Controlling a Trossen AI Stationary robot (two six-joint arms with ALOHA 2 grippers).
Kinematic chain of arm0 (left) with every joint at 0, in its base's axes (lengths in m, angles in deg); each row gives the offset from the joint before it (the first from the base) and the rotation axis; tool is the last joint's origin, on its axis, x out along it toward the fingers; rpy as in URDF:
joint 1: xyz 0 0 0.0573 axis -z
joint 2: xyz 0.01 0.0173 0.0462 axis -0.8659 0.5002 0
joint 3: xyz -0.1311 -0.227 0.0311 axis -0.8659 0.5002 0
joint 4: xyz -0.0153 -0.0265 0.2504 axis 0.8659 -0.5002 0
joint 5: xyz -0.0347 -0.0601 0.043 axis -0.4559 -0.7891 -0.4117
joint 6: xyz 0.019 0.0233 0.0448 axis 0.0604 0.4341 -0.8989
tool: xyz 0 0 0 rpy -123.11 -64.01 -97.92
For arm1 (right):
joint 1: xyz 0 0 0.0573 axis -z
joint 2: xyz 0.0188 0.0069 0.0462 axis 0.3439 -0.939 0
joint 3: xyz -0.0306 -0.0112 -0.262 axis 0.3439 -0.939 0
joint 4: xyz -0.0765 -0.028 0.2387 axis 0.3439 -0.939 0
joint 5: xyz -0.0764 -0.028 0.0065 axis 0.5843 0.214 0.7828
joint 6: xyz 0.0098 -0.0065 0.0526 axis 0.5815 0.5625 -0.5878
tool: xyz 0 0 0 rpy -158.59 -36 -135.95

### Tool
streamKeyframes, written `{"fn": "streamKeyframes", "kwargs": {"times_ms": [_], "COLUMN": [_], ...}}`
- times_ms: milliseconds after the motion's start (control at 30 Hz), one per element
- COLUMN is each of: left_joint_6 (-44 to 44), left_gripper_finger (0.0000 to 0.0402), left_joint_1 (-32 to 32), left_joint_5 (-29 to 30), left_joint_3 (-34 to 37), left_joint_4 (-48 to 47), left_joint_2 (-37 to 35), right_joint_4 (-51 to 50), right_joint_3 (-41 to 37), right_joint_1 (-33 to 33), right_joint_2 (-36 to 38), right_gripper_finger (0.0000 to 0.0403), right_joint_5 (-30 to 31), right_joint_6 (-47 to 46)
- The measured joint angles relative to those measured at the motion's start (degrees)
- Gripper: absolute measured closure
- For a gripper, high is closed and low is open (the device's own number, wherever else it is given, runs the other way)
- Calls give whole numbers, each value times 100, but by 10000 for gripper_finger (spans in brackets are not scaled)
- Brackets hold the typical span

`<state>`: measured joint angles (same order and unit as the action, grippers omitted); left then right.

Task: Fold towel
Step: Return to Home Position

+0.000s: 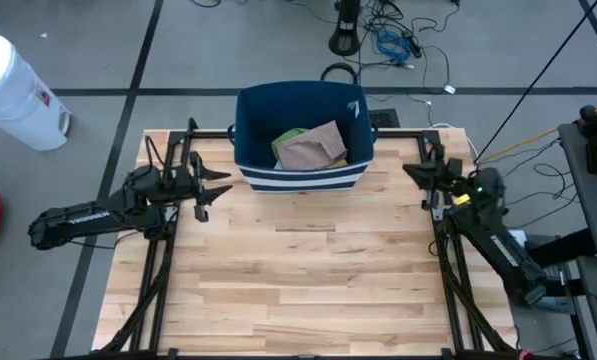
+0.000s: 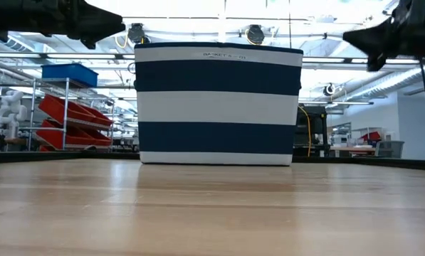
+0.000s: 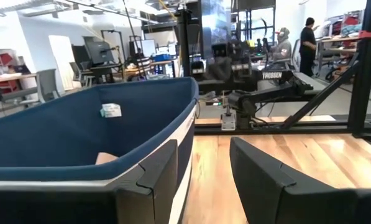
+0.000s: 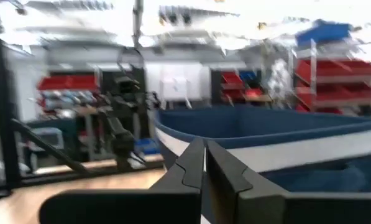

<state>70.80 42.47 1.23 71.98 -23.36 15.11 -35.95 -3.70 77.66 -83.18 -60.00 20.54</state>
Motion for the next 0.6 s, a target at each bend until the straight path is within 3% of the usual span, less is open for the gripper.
{"fn": "streamKeyframes", "kwargs": {"times_ms": [100, 600], "left_joint_6": [-3, -64], "left_gripper_finger": [248, 248], "left_joint_1": [-2, -2], "left_joint_5": [19, 591], "left_joint_3": [0, 0], "left_joint_4": [2, -120], "left_joint_2": [1, 29], "right_joint_4": [1423, -454], "right_joint_3": [-779, -775], "right_joint_1": [-262, -1833], "right_joint_2": [1, -52], "right_gripper_finger": [396, 396], "right_joint_5": [2, 354], "right_joint_6": [-333, 1252]}}
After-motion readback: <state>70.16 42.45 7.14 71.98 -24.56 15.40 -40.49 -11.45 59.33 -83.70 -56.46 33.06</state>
